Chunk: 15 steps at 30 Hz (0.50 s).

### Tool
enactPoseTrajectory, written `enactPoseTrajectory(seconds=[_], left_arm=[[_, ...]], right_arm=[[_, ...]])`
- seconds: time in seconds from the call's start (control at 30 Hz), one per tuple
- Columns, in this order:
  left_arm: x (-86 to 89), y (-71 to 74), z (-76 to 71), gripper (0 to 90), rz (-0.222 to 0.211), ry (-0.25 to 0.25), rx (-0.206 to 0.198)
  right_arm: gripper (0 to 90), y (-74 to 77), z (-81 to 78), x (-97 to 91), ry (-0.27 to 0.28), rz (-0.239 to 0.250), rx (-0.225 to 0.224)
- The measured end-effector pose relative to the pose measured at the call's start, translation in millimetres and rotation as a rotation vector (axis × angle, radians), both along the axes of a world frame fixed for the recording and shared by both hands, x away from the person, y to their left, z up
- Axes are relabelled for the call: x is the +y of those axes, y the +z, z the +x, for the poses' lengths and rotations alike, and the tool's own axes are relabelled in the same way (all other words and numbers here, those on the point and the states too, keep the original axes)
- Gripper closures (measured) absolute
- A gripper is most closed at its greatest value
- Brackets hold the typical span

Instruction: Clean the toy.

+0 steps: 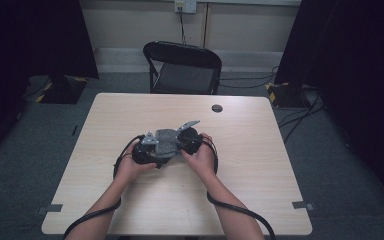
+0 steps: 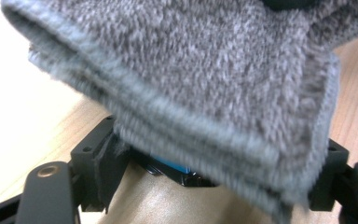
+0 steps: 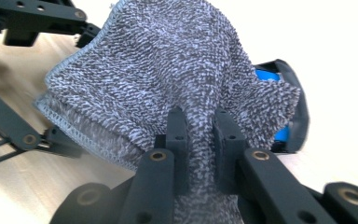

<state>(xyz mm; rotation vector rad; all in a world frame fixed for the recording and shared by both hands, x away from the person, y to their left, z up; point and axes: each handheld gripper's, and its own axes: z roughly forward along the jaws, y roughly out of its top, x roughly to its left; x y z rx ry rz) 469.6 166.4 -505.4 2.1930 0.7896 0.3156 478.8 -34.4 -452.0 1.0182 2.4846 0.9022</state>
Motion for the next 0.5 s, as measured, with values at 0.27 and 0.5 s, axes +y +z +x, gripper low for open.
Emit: enactPoseTrajectory(seconds=[0.27,0.5], left_arm=[[0.1,0.0,0.0,23.0,0.0,-0.001,0.0],[0.2,-0.1,0.2,23.1,-0.003,-0.003,-0.001]], right_arm=[[79.1,2.7,9.2,-11.7,-0.041,0.005,0.001],[79.2,5.8,20.6,-27.4,-0.095,-0.01,-0.002]])
